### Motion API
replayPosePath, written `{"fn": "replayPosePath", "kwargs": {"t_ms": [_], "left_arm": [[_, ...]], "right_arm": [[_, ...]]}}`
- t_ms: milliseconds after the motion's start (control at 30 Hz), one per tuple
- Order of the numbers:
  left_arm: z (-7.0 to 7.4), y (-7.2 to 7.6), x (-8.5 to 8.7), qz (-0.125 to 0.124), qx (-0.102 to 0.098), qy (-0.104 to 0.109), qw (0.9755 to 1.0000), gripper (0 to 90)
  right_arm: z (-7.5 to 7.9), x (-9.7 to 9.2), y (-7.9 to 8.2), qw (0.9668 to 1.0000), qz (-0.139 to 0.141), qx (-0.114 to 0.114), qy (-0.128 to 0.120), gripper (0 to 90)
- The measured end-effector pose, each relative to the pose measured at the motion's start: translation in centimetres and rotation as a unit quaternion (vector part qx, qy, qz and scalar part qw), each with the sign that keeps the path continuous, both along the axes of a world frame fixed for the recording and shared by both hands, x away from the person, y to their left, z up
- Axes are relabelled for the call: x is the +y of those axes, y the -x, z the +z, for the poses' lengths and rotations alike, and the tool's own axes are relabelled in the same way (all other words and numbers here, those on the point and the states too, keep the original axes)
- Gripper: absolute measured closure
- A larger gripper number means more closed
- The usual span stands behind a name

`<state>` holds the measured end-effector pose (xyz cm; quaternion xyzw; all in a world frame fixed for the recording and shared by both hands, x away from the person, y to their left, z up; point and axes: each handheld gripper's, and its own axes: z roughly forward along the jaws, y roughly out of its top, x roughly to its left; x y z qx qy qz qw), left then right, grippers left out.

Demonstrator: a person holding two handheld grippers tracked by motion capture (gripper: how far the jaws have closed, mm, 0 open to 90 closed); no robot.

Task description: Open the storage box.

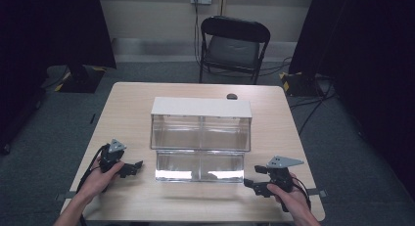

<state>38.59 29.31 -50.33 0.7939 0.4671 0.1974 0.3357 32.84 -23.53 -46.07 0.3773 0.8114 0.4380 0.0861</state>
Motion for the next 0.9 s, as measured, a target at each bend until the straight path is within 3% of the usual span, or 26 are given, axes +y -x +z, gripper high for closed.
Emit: {"fn": "replayPosePath", "kwargs": {"t_ms": [300,900], "left_arm": [[0.01,0.00,0.00,0.000,0.000,-0.001,1.0000,0.1],[0.02,0.07,0.07,-0.003,0.002,-0.003,1.0000,0.2]], "right_arm": [[-0.49,-0.07,0.62,0.9998,0.009,0.018,-0.001,25.7],[-0.88,0.68,0.60,0.9995,0.016,0.013,-0.025,25.8]]}}
